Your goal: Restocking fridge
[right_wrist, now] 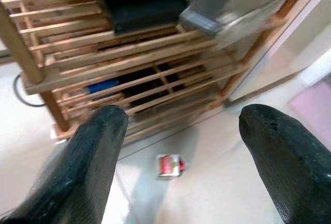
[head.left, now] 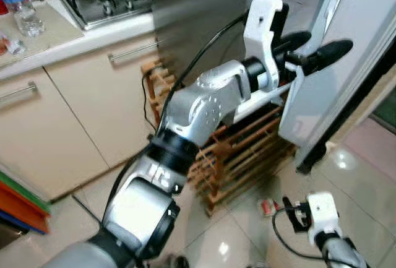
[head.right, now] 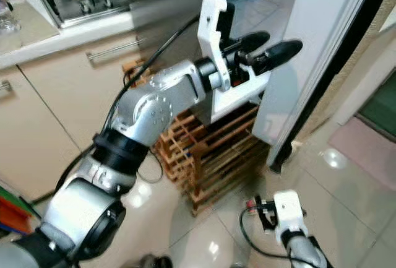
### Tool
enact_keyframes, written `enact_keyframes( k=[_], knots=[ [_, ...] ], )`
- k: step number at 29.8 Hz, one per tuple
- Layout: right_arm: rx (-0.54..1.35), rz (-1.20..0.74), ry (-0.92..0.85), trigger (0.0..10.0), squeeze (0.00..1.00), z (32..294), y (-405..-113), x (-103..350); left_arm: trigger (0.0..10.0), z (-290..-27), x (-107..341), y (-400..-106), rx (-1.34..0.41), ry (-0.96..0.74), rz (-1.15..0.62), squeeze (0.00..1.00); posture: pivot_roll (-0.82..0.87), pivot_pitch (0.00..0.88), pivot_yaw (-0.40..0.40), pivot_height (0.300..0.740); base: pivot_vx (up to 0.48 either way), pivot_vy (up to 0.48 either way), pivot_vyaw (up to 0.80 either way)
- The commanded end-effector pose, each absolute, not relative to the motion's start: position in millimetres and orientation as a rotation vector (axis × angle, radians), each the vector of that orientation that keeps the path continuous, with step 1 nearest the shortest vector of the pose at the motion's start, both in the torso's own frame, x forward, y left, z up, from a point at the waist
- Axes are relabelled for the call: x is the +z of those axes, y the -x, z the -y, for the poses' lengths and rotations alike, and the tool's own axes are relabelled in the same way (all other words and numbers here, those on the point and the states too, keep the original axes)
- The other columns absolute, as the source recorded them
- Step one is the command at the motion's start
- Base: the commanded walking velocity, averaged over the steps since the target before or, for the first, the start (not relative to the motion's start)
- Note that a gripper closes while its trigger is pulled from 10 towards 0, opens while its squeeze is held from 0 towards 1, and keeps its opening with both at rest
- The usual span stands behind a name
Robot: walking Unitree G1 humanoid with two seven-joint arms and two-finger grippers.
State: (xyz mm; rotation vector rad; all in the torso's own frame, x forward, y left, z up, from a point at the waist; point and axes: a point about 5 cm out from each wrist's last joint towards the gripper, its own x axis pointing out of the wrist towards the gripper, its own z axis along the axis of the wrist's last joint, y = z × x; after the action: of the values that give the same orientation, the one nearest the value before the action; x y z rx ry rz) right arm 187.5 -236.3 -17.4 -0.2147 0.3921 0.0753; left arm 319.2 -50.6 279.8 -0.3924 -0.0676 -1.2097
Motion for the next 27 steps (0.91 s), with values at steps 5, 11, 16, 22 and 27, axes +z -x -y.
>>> enact_keyframes(
  k=[5, 11, 16, 22, 27],
  knots=[
    [0.067, -0.412, 0.212, 10.0, 0.0, 238.3, -185.1, -18.6, 10.0, 124.6, 321.1, -257.3, -1.483, 0.57, 0.131, 0.0, -0.01, 0.045, 0.072, 0.74, 0.0, 0.0, 0.0],
    [0.067, -0.412, 0.212, 10.0, 0.0, 238.3, -185.1, -18.6, 10.0, 124.6, 321.1, -257.3, -1.483, 0.57, 0.131, 0.0, -0.01, 0.045, 0.072, 0.74, 0.0, 0.0, 0.0],
    [0.067, -0.412, 0.212, 10.0, 0.0, 238.3, -185.1, -18.6, 10.0, 124.6, 321.1, -257.3, -1.483, 0.57, 0.131, 0.0, -0.01, 0.045, 0.072, 0.74, 0.0, 0.0, 0.0],
    [0.067, -0.412, 0.212, 10.0, 0.0, 238.3, -185.1, -18.6, 10.0, 124.6, 321.1, -257.3, -1.483, 0.57, 0.131, 0.0, -0.01, 0.045, 0.072, 0.74, 0.0, 0.0, 0.0],
    [0.067, -0.412, 0.212, 10.0, 0.0, 238.3, -185.1, -18.6, 10.0, 124.6, 321.1, -257.3, -1.483, 0.57, 0.131, 0.0, -0.01, 0.045, 0.072, 0.74, 0.0, 0.0, 0.0]
  ],
)
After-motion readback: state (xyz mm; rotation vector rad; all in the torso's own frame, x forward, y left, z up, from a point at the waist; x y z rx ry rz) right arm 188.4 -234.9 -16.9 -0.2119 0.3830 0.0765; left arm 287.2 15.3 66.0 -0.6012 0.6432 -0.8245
